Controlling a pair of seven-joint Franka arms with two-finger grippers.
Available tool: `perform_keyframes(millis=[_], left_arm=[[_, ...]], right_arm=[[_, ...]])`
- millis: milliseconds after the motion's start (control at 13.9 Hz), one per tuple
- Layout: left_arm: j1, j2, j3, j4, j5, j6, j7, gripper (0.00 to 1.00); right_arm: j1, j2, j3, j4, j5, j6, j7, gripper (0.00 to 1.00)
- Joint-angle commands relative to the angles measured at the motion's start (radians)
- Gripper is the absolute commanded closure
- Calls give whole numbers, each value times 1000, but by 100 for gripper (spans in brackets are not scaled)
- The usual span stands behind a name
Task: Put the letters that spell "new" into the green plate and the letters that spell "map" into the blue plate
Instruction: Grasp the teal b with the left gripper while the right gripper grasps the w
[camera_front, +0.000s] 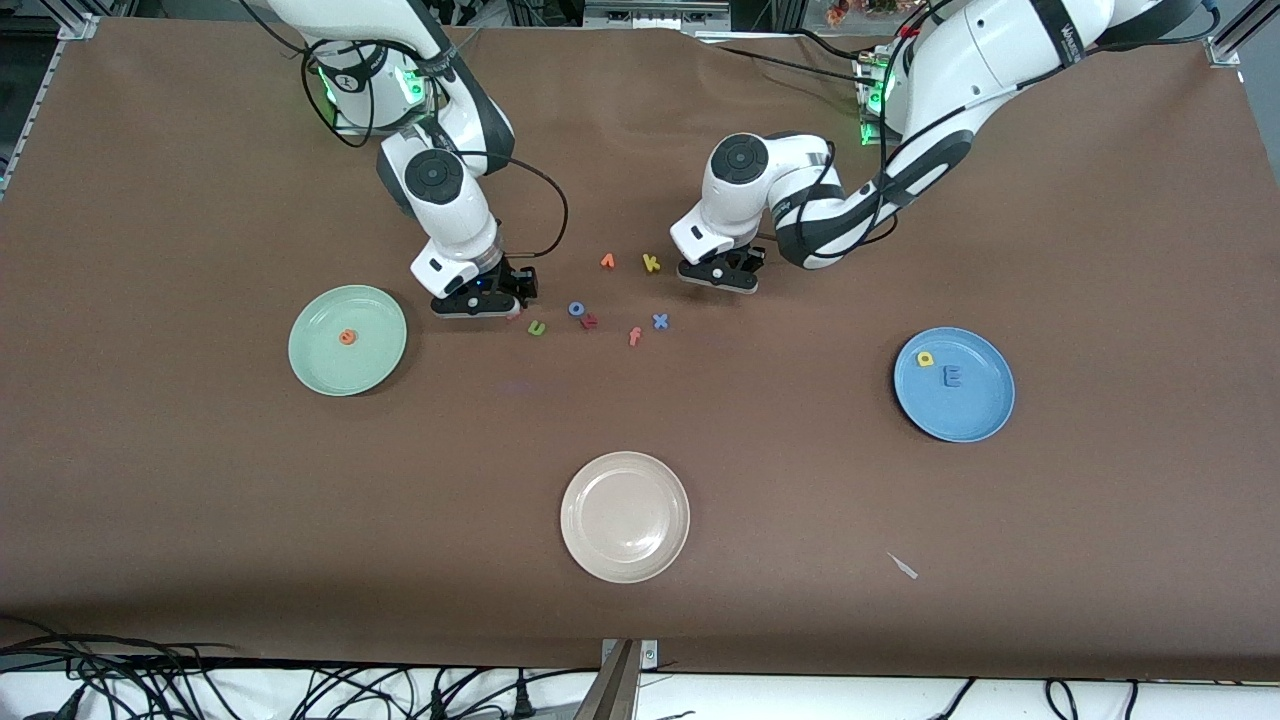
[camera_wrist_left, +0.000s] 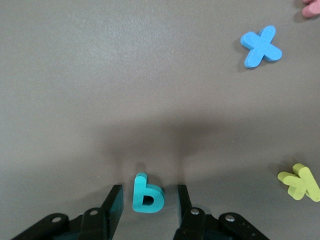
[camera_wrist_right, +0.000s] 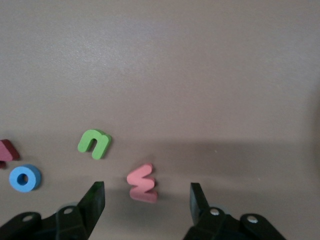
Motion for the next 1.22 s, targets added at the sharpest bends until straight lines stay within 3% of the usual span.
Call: perform_keyframes(millis=[0, 215, 431, 718, 1005, 1149], left_arm=[[1, 3, 5, -9, 35, 10, -1, 58], [1, 3, 11, -9, 35, 5, 2, 69], [-20, 14, 37, -3, 39, 7, 0, 72], [-11, 11, 59, 11, 38, 3, 0, 90], [38, 5, 51, 41, 18, -41, 11, 99], [84, 2, 36, 61, -45, -75, 112, 99]], right_arm=[[17, 43, -4, 9, -16, 44, -12, 23], [17, 48, -4, 6, -18, 47, -15, 23], [18, 66, -4, 6, -18, 67, -15, 29], [20, 72, -4, 6, -16, 74, -15, 54], [20, 69, -4, 6, -16, 74, -19, 84], [18, 60, -9, 6, -16, 72, -26, 89]])
